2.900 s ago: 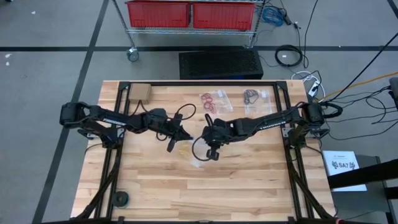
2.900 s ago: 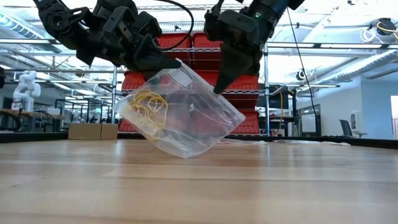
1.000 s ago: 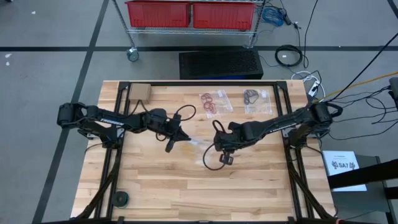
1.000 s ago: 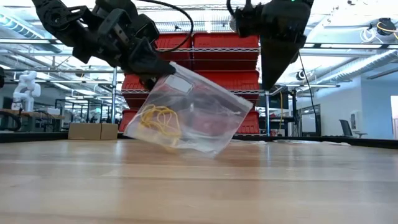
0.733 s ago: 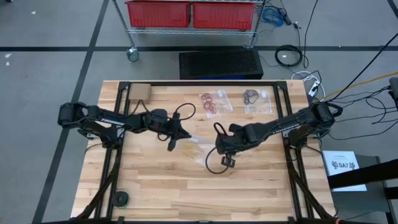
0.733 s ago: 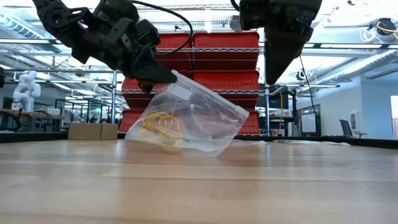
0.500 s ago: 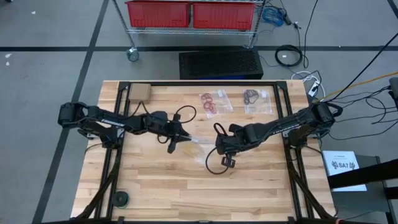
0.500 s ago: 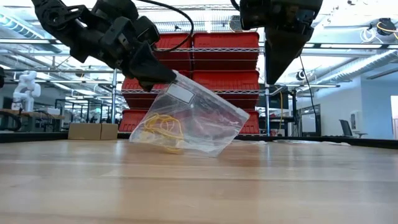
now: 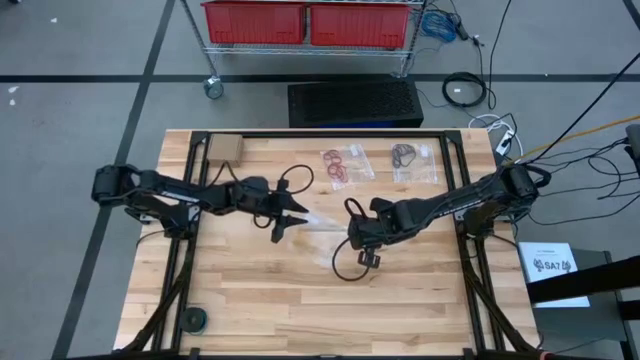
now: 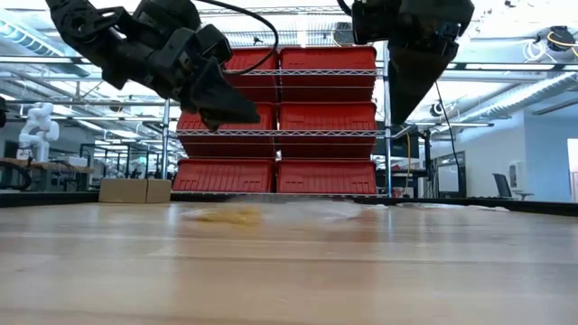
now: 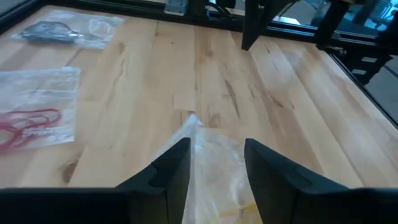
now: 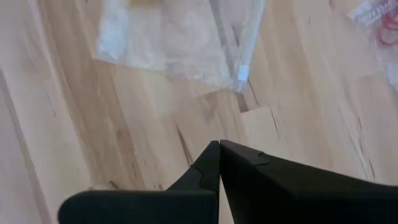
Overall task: Sort rubber bands
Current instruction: Adjust all the transparent zip lock bag to the center table
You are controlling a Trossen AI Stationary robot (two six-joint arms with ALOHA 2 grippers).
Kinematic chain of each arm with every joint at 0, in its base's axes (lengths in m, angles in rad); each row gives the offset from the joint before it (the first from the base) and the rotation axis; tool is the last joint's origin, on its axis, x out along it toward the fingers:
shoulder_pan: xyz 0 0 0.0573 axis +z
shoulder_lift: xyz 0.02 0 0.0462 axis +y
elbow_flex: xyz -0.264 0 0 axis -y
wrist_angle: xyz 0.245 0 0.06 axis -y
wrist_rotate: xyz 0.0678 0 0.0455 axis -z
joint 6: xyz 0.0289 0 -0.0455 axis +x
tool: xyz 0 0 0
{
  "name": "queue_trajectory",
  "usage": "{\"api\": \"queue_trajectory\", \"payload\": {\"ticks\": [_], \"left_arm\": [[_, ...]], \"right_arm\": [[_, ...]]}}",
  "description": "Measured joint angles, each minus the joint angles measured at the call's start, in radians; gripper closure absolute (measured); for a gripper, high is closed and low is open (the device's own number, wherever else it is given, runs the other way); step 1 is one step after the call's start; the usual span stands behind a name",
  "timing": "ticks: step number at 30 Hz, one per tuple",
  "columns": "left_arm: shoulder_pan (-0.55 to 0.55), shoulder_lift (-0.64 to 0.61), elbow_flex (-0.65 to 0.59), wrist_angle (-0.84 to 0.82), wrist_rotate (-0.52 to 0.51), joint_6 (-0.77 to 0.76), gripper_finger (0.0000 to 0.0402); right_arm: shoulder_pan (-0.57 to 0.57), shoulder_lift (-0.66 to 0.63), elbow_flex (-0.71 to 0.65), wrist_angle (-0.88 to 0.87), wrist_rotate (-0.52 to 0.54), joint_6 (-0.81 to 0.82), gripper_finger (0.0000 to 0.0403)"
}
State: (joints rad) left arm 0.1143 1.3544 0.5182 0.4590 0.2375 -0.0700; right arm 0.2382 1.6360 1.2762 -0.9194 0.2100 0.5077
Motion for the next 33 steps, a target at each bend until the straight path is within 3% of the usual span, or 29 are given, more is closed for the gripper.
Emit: {"api": "queue_trajectory", "payload": {"ticks": [5, 10, 17, 21, 23, 26, 29, 33], "left_arm": [[0.022, -0.021, 0.0, -0.011, 0.002, 0.0, 0.0247], [0.018, 0.002, 0.003, -0.015, 0.067, 0.007, 0.0254], [-0.011, 0.193, 0.092, -0.015, 0.105, 0.021, 0.0331], [-0.012, 0.325, 0.19, -0.073, 0.126, 0.06, 0.0388], [-0.012, 0.374, 0.24, -0.162, 0.126, 0.111, 0.0395], [-0.016, 0.419, 0.308, -0.326, 0.088, 0.201, 0.0394], [-0.03, 0.435, 0.344, -0.437, -0.025, 0.286, 0.0398], [-0.049, 0.424, 0.359, -0.533, -0.167, 0.28, 0.0399]], "right_arm": [[0.0, 0.0, -0.027, 0.005, 0.012, -0.002, 0.0403], [0.004, 0.0, -0.128, 0.21, 0.107, 0.009, 0.0403], [0.009, 0.001, -0.327, 0.573, 0.167, 0.121, 0.0403], [0.003, 0.001, -0.36, 0.572, 0.239, 0.235, 0.0403], [0.005, 0.0, -0.359, 0.564, 0.259, 0.249, 0.0403], [0.013, 0.0, -0.359, 0.559, 0.26, 0.245, 0.0403], [0.013, 0.0, -0.359, 0.547, 0.26, 0.244, 0.0403], [0.013, 0.0, -0.359, 0.513, 0.261, 0.244, 0.0403]]}}
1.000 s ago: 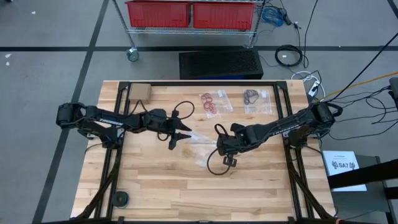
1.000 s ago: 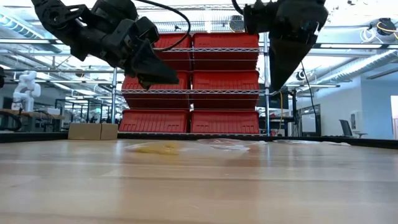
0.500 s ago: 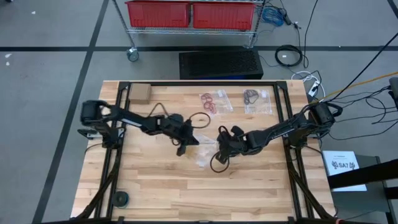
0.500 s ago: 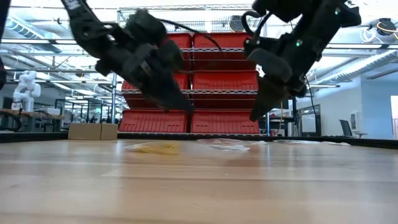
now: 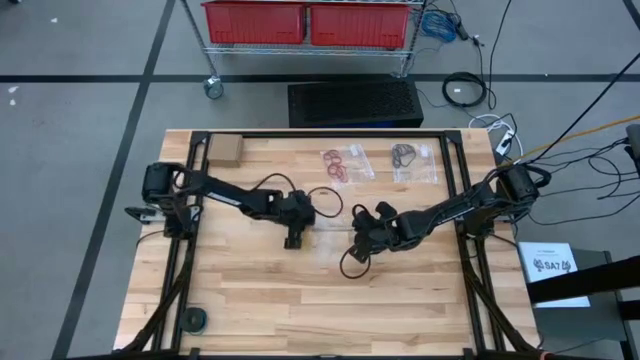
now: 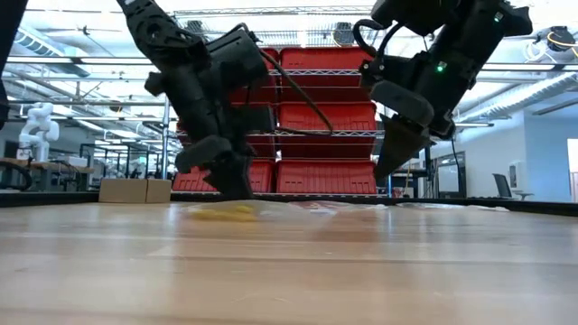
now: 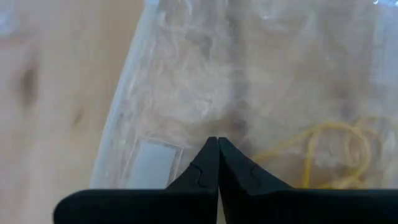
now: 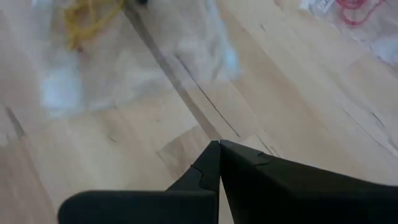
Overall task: Sort rubber bands
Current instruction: Adjust all the transparent zip lock bag to the center table
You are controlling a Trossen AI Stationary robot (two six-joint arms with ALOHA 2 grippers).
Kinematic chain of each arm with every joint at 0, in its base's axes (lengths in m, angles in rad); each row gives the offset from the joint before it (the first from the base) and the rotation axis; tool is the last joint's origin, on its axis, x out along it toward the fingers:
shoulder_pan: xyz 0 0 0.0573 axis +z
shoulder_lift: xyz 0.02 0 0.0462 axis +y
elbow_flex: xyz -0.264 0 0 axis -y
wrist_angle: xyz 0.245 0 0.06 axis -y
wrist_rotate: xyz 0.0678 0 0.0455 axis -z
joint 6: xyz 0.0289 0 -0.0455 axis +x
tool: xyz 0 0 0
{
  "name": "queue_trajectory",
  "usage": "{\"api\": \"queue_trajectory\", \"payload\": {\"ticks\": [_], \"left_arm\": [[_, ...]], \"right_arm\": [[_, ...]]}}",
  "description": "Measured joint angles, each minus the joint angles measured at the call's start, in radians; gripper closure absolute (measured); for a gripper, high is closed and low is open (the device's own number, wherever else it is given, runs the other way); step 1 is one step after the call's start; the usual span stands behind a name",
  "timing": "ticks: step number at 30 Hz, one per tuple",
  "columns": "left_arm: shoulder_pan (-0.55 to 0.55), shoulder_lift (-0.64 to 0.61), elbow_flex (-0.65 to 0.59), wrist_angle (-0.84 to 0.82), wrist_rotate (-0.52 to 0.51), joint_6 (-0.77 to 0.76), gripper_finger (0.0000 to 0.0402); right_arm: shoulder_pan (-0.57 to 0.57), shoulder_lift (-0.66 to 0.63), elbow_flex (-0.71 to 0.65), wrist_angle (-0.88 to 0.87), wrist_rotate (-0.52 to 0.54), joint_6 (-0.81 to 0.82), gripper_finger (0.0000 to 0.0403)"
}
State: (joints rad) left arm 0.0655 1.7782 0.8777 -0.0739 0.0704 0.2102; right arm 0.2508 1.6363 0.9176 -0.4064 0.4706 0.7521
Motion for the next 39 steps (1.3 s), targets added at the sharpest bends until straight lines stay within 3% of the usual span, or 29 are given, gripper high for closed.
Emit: {"api": "queue_trajectory", "payload": {"ticks": [6, 12, 18, 24, 28, 31, 39], "left_arm": [[-0.045, -0.052, -0.004, -0.148, -0.229, -0.153, 0.04], [-0.106, -0.195, -0.08, -0.177, -0.381, -0.276, 0.04], [-0.14, -0.397, -0.276, -0.104, -0.392, -0.4, 0.0401], [-0.129, -0.489, -0.388, 0.19, -0.363, -0.412, 0.0401], [-0.113, -0.453, -0.39, 0.434, -0.225, -0.372, 0.0401], [-0.096, -0.392, -0.389, 0.578, -0.209, -0.352, 0.0401], [-0.051, -0.204, -0.39, 0.604, -0.209, -0.414, 0.0401]], "right_arm": [[-0.01, 0.0, 0.0, -0.035, 0.029, 0.025, 0.0403], [-0.08, 0.0, 0.0, -0.061, 0.24, 0.159, 0.0403], [-0.271, 0.0, 0.0, 0.064, 0.154, 0.029, 0.0403], [-0.486, 0.004, 0.001, 0.349, 0.075, -0.127, 0.0403], [-0.572, 0.047, 0.002, 0.399, -0.003, -0.138, 0.0403], [-0.592, 0.096, 0.001, 0.377, -0.034, -0.132, 0.0403], [-0.56, 0.196, 0.001, 0.395, -0.094, -0.134, 0.0403]]}}
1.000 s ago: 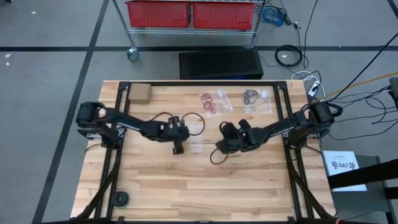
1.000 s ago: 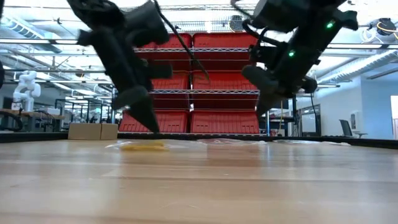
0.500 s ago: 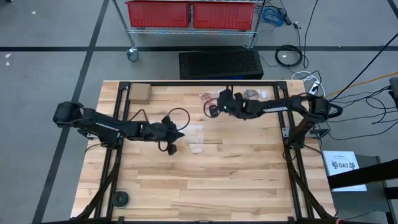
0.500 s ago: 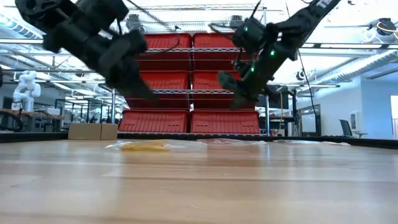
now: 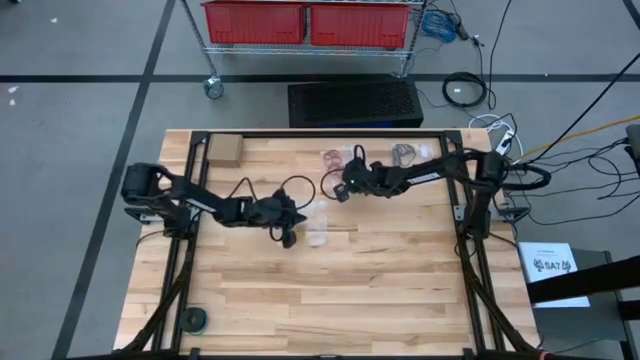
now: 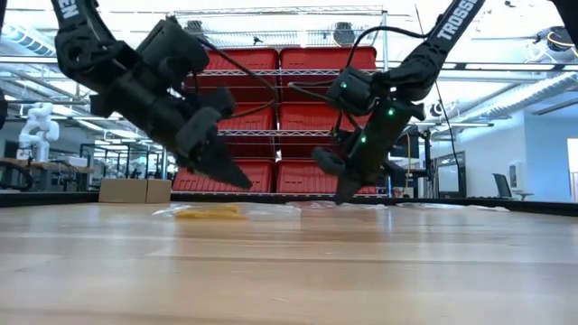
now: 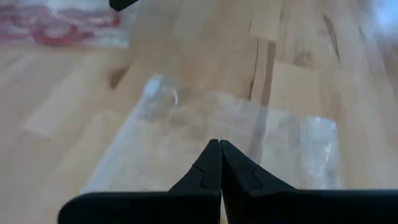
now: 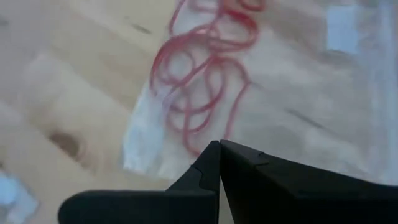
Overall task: Sort rubber bands
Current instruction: Adjust all the transparent zip lock bag to the center table
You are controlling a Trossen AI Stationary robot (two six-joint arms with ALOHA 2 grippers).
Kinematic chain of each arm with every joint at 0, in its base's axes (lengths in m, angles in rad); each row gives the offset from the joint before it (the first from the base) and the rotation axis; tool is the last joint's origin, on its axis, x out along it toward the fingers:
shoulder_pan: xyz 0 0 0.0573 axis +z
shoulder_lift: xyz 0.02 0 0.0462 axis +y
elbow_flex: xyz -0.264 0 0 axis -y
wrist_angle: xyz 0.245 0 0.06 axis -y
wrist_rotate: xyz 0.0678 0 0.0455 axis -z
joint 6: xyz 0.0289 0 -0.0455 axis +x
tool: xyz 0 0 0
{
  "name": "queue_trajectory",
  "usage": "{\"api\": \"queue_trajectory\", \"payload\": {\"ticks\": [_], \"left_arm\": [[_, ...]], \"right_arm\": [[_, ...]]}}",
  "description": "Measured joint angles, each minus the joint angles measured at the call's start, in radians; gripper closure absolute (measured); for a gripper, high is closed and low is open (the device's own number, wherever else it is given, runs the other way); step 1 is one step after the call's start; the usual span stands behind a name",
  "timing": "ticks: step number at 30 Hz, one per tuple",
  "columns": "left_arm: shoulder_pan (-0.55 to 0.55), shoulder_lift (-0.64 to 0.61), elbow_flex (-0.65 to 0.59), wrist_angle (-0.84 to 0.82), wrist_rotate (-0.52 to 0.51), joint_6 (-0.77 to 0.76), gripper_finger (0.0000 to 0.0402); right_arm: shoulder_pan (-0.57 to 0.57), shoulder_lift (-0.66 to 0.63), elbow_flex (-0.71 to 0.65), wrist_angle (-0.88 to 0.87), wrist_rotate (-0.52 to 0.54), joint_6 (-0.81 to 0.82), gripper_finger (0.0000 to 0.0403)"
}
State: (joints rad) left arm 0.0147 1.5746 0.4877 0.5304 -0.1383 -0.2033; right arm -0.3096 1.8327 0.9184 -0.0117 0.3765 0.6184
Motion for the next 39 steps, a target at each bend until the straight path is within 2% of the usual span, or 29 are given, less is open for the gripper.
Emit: {"api": "queue_trajectory", "payload": {"ticks": [5, 11, 15, 18, 21, 27, 33, 36, 39], "left_arm": [[-0.002, 0.043, -0.002, -0.008, 0.0, -0.025, 0.0401], [-0.002, 0.008, -0.036, -0.015, -0.02, -0.027, 0.0401], [-0.002, -0.044, -0.088, -0.018, -0.031, -0.047, 0.0401], [-0.002, -0.092, -0.134, -0.019, -0.035, -0.068, 0.0401], [0.0, -0.148, -0.174, -0.017, -0.046, -0.081, 0.0401], [-0.001, -0.203, -0.192, 0.007, -0.038, -0.107, 0.0401], [-0.001, -0.182, -0.156, 0.098, 0.011, -0.102, 0.0401], [0.009, -0.138, -0.119, 0.094, -0.016, -0.123, 0.0401], [0.031, -0.072, -0.095, 0.123, -0.02, -0.179, 0.0401]], "right_arm": [[0.032, 0.024, 0.0, 0.005, -0.052, -0.053, 0.0403], [0.089, 0.027, 0.003, 0.001, -0.194, -0.187, 0.0403], [0.15, 0.02, 0.007, -0.087, -0.328, -0.265, 0.0403], [0.207, -0.001, 0.008, -0.249, -0.373, -0.313, 0.0403], [0.249, -0.035, 0.01, -0.401, -0.321, -0.324, 0.0403], [0.272, -0.17, -0.012, -0.705, -0.093, -0.31, 0.0403], [0.25, -0.34, -0.006, -0.643, -0.069, -0.183, 0.0402], [0.238, -0.372, -0.001, -0.583, -0.061, 0.051, 0.0402], [0.238, -0.332, -0.006, -0.576, 0.049, 0.258, 0.0402]]}}
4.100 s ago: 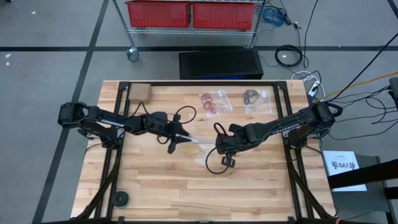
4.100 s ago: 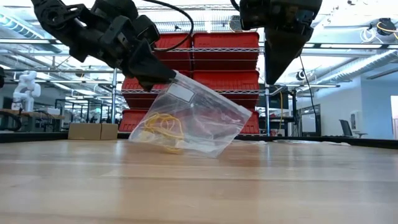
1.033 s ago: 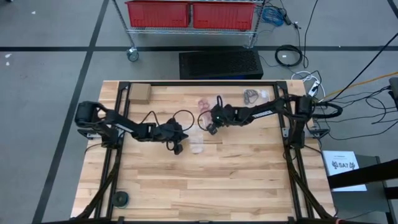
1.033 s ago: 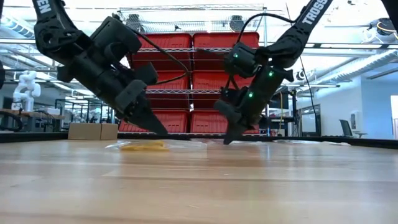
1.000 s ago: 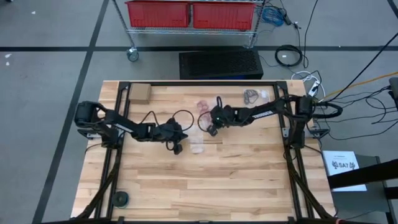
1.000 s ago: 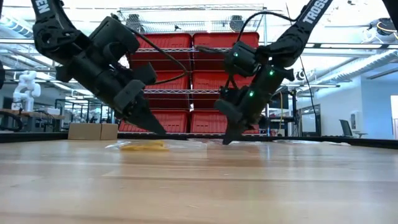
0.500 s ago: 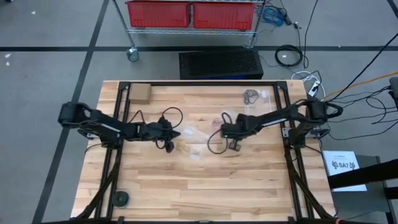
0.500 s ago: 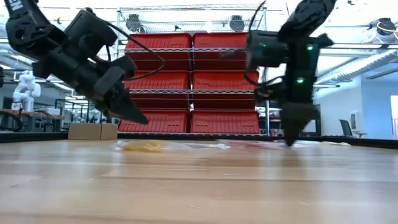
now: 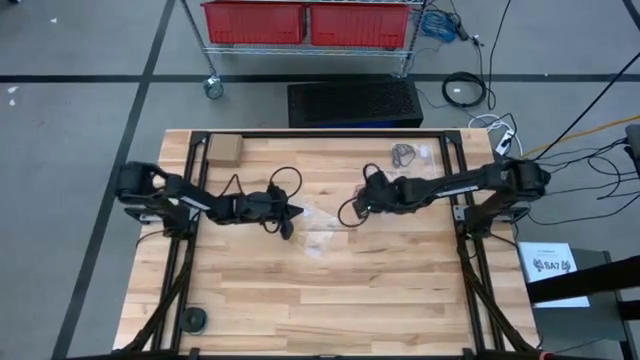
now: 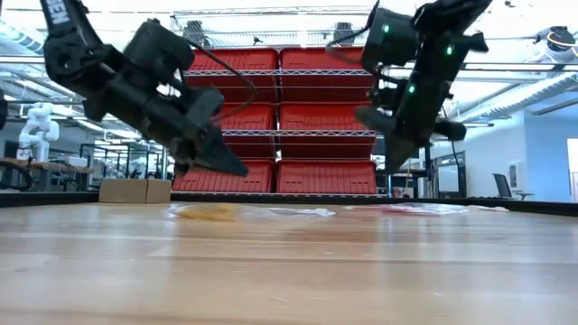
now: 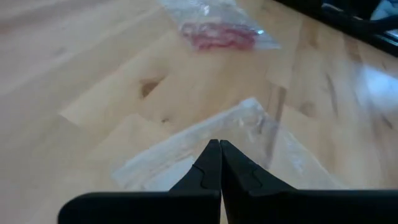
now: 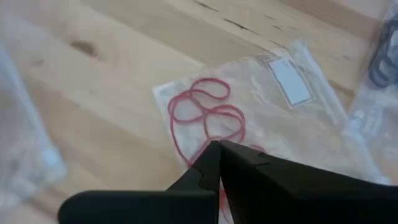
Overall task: Sort rubber bands
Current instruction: Adjust all the transparent zip lock bag to the center table
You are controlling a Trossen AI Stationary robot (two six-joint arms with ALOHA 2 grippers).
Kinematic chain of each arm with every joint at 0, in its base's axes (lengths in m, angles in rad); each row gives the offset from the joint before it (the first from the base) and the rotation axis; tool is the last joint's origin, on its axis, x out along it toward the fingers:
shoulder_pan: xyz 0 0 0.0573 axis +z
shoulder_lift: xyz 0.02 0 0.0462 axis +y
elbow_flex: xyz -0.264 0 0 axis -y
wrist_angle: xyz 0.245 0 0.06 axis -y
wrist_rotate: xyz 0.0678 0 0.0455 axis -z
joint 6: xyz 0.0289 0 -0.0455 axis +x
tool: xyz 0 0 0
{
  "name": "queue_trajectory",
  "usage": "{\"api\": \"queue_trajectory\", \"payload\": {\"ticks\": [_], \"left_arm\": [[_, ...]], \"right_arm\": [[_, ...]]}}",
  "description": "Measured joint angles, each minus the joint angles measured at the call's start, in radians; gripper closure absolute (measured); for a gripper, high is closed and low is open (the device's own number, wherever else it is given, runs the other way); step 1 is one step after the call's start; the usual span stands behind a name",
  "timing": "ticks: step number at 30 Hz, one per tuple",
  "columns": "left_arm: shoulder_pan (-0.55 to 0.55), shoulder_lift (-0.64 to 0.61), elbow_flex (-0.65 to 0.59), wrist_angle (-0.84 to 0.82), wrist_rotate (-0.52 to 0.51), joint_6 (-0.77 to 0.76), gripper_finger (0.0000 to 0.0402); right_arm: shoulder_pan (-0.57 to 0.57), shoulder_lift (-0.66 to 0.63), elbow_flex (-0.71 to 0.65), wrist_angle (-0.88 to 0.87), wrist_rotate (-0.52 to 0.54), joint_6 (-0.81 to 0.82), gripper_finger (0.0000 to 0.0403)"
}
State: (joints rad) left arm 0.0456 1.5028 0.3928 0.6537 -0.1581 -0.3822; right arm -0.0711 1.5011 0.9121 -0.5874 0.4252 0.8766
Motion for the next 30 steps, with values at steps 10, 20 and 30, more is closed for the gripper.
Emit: {"api": "queue_trajectory", "payload": {"ticks": [10, 20, 30], "left_arm": [[0.02, 0.175, 0.014, 0.07, 0.029, -0.058, 0.0401], [0.02, 0.167, -0.033, 0.018, -0.052, -0.086, 0.0401], [0.004, -0.041, -0.21, -0.024, -0.144, -0.19, 0.0402]], "right_arm": [[0.005, 0.252, -0.041, 0.084, 0.203, 0.234, 0.0403], [0.091, 0.284, -0.038, 0.162, 0.116, -0.076, 0.0403], [0.177, 0.243, -0.041, 0.237, -0.051, -0.315, 0.0403]]}}
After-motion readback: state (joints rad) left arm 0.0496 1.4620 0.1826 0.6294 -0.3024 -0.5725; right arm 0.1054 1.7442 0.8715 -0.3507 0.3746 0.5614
